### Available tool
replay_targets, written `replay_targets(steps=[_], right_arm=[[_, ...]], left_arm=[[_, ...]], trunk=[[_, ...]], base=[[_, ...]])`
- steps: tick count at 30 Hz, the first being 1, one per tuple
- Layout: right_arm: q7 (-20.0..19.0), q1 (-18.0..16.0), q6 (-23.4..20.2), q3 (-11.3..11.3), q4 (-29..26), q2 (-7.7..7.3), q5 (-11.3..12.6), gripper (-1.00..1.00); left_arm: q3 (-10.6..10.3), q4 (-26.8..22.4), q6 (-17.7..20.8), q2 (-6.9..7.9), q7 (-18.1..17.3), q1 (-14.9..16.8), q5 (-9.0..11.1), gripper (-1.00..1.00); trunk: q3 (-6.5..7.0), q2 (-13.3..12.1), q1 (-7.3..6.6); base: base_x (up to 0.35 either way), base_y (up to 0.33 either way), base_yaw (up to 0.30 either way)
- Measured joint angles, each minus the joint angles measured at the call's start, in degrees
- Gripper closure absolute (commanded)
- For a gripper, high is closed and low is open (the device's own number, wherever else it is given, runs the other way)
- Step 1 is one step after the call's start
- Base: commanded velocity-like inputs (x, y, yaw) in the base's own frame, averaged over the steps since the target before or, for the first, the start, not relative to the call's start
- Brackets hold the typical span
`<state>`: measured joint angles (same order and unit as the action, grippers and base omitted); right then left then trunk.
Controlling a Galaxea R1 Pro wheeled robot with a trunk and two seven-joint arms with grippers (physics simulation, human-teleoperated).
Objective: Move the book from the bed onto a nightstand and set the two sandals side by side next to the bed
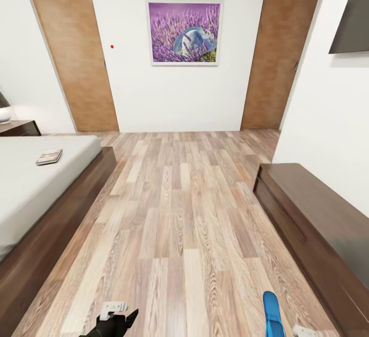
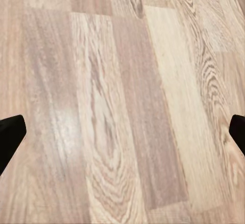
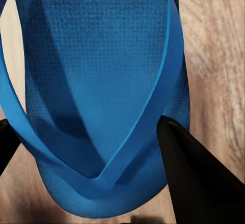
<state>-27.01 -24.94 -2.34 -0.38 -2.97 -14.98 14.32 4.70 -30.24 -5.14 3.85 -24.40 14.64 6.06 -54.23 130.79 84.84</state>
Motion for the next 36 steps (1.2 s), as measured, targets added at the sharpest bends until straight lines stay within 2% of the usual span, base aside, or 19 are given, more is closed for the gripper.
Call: replay_targets(steps=[7,17,36], right_arm=[[0.0,0.0,0.0,0.0,-0.1,-0.01,0.0,1.00],[0.0,0.0,0.0,0.0,-0.1,0.01,0.0,1.00],[0.0,0.0,0.0,0.0,-0.1,0.00,0.0,1.00]], left_arm=[[0.0,0.0,0.0,0.00,0.0,0.0,0.0,-1.00],[0.0,0.0,0.0,0.00,0.0,0.0,0.0,-1.00],[0.0,0.0,0.0,0.03,0.0,0.0,0.0,-1.00]], trunk=[[0.00,0.0,0.00],[0.00,0.0,0.00],[0.00,0.0,0.00]], base=[[0.314,0.000,0.013],[0.314,0.000,0.178],[0.314,0.000,0.010]])
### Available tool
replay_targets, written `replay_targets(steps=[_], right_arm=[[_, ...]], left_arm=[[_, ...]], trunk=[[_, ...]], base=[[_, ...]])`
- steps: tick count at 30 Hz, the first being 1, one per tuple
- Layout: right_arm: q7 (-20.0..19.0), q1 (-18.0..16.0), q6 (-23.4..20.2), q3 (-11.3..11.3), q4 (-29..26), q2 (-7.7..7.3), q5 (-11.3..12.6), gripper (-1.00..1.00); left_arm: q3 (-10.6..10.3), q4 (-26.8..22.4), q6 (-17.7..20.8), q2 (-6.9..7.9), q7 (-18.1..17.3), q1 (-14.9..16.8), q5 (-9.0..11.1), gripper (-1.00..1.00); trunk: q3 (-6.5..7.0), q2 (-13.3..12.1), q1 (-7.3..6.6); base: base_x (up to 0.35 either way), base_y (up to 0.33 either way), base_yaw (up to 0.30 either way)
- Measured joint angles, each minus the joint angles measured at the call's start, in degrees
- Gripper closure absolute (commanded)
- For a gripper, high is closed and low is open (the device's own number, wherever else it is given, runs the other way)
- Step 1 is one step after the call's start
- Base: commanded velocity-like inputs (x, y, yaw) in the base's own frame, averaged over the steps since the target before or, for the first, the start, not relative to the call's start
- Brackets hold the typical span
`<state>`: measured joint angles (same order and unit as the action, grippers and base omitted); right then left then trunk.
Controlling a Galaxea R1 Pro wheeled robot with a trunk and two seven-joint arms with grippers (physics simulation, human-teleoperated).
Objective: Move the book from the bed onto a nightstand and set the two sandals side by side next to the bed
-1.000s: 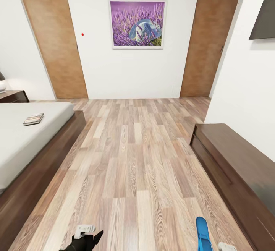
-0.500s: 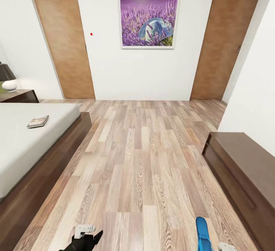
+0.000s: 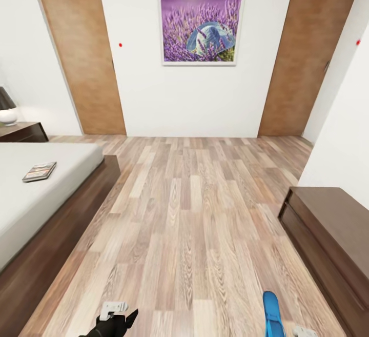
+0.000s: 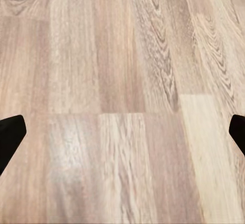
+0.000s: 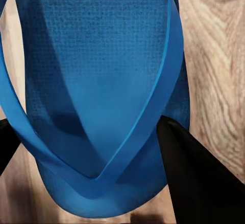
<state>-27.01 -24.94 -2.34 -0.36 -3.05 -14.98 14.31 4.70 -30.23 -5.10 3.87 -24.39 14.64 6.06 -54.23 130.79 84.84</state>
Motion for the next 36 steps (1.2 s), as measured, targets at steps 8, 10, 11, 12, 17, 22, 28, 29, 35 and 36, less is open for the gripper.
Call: replay_targets(steps=[8,10,11,12,17,22,28,29,35,36], right_arm=[[0.0,0.0,0.0,0.0,0.0,-0.01,0.0,1.00],[0.0,0.0,0.0,0.0,0.0,0.02,0.0,1.00],[0.0,0.0,0.0,0.0,0.0,0.00,0.0,1.00],[0.0,0.0,0.0,0.0,0.0,-0.01,0.0,1.00],[0.0,0.0,0.0,0.0,0.0,0.01,0.0,1.00],[0.0,0.0,0.0,0.0,0.0,-0.02,0.0,1.00],[0.0,0.0,0.0,0.0,0.0,0.02,0.0,1.00],[0.0,0.0,0.0,0.0,0.0,0.02,0.0,1.00],[0.0,0.0,0.0,0.0,0.0,0.01,0.0,1.00],[0.0,0.0,0.0,0.0,0.0,0.00,0.0,1.00]], left_arm=[[0.0,0.0,0.0,-0.02,0.0,0.0,0.0,-1.00],[0.0,0.0,0.0,-0.04,0.0,0.0,0.0,-1.00],[0.0,0.0,0.0,-0.04,0.0,0.0,0.0,-1.00],[0.0,0.0,0.0,-0.03,0.0,0.0,0.0,-1.00],[0.0,0.0,0.0,-0.02,0.0,0.0,0.0,-1.00],[0.0,0.0,0.0,0.00,0.0,0.0,0.0,-1.00],[0.0,0.0,0.0,-0.03,0.0,0.0,0.0,-1.00],[0.0,0.0,0.0,-0.02,0.0,0.0,0.0,-1.00],[0.0,0.0,0.0,-0.03,0.0,0.0,0.0,-1.00],[0.0,0.0,0.0,-0.04,0.0,0.0,0.0,-1.00]], trunk=[[0.00,0.0,0.00],[0.00,0.0,0.00],[0.00,0.0,0.00],[0.00,0.0,0.00],[0.00,0.0,0.00],[0.00,0.0,0.00],[0.00,0.0,0.00],[0.00,0.0,0.00],[0.00,0.0,0.00],[0.00,0.0,0.00]], base=[[0.314,0.000,0.086],[0.314,0.000,0.013],[0.314,0.000,0.007],[0.314,0.000,0.004],[0.314,0.000,0.001],[0.314,-0.040,0.000],[0.313,-0.099,0.000],[0.312,-0.107,0.000],[0.312,-0.107,0.000],[0.312,-0.108,0.000]])
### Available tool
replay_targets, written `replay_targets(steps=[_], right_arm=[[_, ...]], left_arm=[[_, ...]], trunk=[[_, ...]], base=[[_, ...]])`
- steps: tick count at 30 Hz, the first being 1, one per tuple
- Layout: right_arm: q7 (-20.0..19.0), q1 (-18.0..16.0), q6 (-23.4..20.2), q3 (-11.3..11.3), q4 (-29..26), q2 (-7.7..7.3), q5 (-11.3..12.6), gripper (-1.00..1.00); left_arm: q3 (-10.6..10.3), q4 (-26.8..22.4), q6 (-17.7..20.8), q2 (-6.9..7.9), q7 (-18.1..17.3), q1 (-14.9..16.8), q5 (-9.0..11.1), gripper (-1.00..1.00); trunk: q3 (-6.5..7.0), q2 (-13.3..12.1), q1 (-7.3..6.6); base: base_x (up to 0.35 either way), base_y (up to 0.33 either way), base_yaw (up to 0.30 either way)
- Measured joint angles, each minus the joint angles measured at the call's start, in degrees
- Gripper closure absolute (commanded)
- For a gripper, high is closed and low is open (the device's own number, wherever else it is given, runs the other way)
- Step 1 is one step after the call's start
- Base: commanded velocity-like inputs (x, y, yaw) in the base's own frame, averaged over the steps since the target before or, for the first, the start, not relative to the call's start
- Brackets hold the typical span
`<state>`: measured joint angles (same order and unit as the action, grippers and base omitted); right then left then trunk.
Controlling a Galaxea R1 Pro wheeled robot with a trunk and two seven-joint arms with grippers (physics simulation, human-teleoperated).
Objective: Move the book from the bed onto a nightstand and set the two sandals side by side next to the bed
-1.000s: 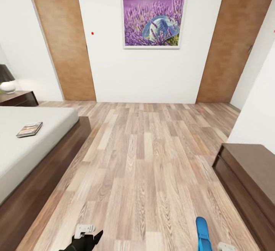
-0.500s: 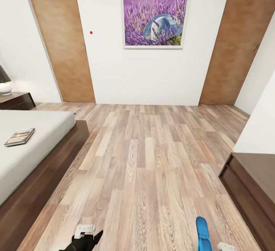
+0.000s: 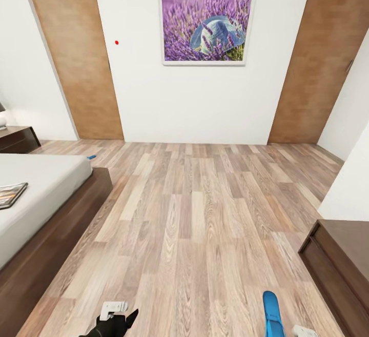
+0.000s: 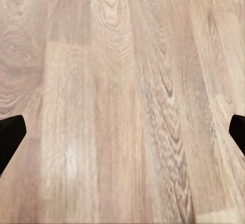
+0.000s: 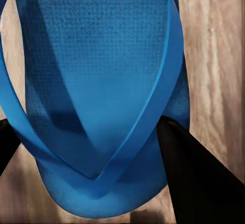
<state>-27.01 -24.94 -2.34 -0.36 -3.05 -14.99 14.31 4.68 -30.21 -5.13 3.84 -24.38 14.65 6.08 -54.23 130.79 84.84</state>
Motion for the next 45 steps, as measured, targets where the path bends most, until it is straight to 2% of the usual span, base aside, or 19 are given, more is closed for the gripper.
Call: replay_targets(steps=[29,45], right_arm=[[0.0,0.0,0.0,0.0,0.0,0.00,0.0,1.00],[0.0,0.0,0.0,0.0,0.0,0.01,0.0,1.00]], left_arm=[[0.0,0.0,0.0,-0.04,0.0,0.0,0.0,-1.00],[0.0,0.0,0.0,-0.04,0.0,0.0,-0.1,-1.00]], trunk=[[0.00,0.0,0.00],[0.00,0.0,0.00]], base=[[0.312,-0.108,0.097],[0.311,-0.108,0.009]])
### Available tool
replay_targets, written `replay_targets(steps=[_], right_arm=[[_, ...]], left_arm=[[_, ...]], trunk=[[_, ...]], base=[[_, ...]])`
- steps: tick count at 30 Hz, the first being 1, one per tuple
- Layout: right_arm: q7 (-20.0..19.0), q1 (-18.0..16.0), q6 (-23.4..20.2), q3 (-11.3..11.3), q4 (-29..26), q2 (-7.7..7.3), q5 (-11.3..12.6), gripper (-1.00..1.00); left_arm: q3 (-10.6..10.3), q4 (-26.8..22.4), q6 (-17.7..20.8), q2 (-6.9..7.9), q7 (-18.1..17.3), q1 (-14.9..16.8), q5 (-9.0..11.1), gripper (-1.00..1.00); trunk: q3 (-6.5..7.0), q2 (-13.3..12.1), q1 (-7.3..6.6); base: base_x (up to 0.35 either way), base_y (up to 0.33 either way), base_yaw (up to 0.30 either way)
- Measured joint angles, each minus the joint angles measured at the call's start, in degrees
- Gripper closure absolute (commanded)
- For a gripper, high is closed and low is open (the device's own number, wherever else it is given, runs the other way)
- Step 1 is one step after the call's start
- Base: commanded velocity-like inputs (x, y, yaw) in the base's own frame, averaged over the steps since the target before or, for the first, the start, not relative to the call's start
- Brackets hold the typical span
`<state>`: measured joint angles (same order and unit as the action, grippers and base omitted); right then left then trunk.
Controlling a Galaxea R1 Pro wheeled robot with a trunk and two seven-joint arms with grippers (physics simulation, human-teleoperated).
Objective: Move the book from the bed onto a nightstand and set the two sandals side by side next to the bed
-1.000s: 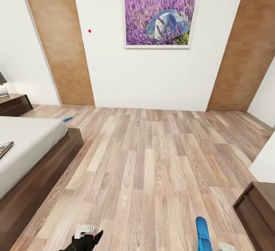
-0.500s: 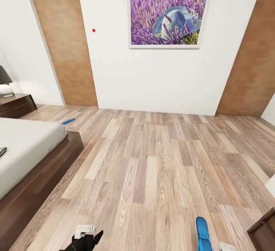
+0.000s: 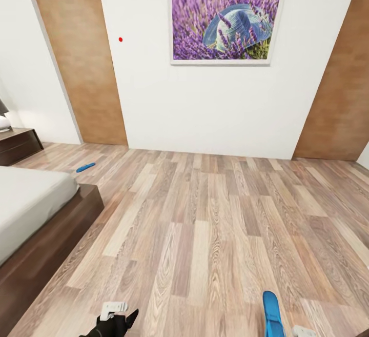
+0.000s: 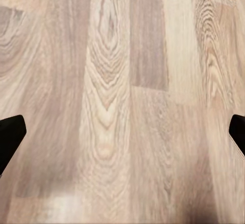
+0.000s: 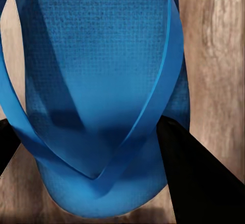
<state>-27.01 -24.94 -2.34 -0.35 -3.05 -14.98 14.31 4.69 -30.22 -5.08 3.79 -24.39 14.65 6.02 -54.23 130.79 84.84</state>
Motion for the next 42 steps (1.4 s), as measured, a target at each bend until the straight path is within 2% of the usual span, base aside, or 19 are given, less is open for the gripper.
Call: replay_targets(steps=[22,29,42], right_arm=[[0.0,0.0,0.0,0.0,0.0,-0.01,0.0,1.00],[0.0,0.0,0.0,0.0,0.0,-0.01,0.0,1.00],[0.0,0.0,0.0,0.0,0.0,-0.01,0.0,1.00]], left_arm=[[0.0,0.0,-0.1,0.00,0.0,0.0,0.0,-1.00],[0.0,0.0,0.0,0.01,0.0,0.0,0.0,-1.00],[0.0,0.0,0.0,0.03,0.0,0.0,0.0,-1.00]], trunk=[[0.00,0.0,0.00],[0.00,0.0,0.00],[0.00,0.0,0.00]], base=[[0.311,-0.108,0.001],[0.307,-0.098,0.122],[0.171,-0.009,0.014]])
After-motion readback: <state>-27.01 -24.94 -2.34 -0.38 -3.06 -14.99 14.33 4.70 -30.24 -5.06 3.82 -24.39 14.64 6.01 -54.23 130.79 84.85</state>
